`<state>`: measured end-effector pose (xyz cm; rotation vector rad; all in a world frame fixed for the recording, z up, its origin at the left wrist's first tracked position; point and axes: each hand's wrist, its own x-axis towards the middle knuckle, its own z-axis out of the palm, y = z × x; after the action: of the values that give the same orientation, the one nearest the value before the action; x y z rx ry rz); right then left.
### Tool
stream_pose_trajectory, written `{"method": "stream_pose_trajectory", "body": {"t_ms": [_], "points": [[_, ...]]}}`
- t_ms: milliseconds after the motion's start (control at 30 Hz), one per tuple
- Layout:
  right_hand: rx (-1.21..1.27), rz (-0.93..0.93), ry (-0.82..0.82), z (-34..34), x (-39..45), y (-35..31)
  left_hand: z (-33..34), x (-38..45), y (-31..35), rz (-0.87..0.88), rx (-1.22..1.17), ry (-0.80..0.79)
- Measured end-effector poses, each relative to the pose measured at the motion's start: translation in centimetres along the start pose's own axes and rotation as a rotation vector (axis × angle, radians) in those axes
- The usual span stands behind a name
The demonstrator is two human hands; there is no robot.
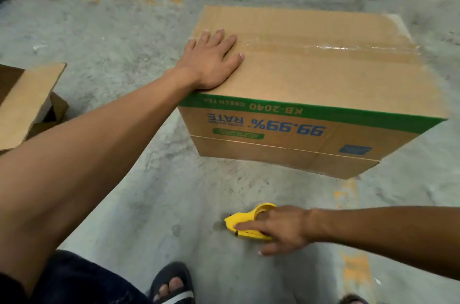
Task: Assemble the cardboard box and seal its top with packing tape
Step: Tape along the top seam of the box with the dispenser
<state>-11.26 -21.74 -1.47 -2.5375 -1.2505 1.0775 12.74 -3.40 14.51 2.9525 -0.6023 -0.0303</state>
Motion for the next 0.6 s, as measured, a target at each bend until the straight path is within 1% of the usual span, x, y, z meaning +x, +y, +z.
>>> {"method": "stream_pose_trajectory", "body": {"t_ms": [100, 200, 367, 433, 533, 600], "points": [[-0.047, -0.005, -0.047, 2.1, -0.4, 0.7, -0.1, -0.3, 0.2, 0.007, -0.017, 0.006], [-0.042, -0.008, -0.041, 1.6, 0.7, 0.8, -0.3, -0.3, 0.2, 0.004, -0.029, -0.002], [0.07, 0.086, -0.06, 1.2, 2.3, -0.5, -0.4, -0.6, 0.3, 0.004, -0.044, -0.007], [0.156, 0.118, -0.084, 0.9, 2.8, -0.5, -0.4, -0.6, 0.2, 0.012, -0.053, -0.007], [0.273, 0.171, -0.066, -1.9, 3.0, -0.3, -0.5, -0.7, 0.0, 0.024, -0.072, -0.005], [0.366, 0.203, -0.008, -5.2, 2.5, -0.5, -0.6, -0.8, 0.0, 0.034, -0.083, -0.011]]}}
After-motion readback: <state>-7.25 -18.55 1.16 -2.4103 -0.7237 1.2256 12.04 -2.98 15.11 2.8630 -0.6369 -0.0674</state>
